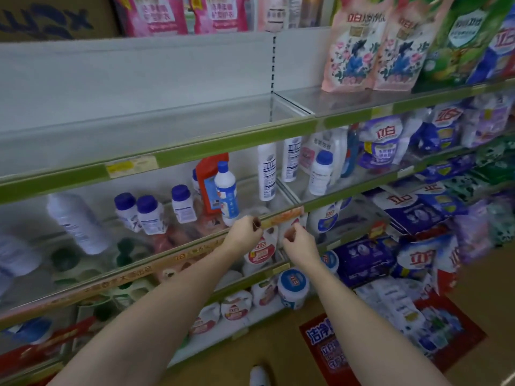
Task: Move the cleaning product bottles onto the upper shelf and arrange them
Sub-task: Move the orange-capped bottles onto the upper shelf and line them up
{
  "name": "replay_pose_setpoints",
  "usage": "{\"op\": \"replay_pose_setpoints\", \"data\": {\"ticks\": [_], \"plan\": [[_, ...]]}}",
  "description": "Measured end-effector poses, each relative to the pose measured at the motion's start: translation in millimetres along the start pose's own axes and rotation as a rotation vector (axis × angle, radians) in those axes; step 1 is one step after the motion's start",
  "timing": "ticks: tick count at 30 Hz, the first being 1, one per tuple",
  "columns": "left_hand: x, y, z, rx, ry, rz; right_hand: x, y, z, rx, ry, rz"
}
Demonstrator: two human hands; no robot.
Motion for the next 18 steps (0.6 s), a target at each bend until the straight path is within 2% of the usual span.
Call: {"op": "replay_pose_setpoints", "data": {"ticks": [8, 12, 18], "plan": [[-8, -16, -111, 0.088, 0.178, 0.245, -12, 8, -118, -0.057, -0.008, 0.079], [-17, -29, -134, 0.084, 0.276, 0.449, -11, 8, -151, -0.089, -0.001, 0.068], [-22, -42, -167, 0.109, 0.384, 0.602, -11, 9, -200, -0.144, 0.087, 0.051]]}}
Point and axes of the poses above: each hand's wrist, its own z-axis away from the middle knuckle, its own y-axis out of the back of the hand, x = y × z, the point moved 10 cm from there along -z, towards the middle knuckle, and after that the axes turned 1 degree about -z, right-handed, at the moved point
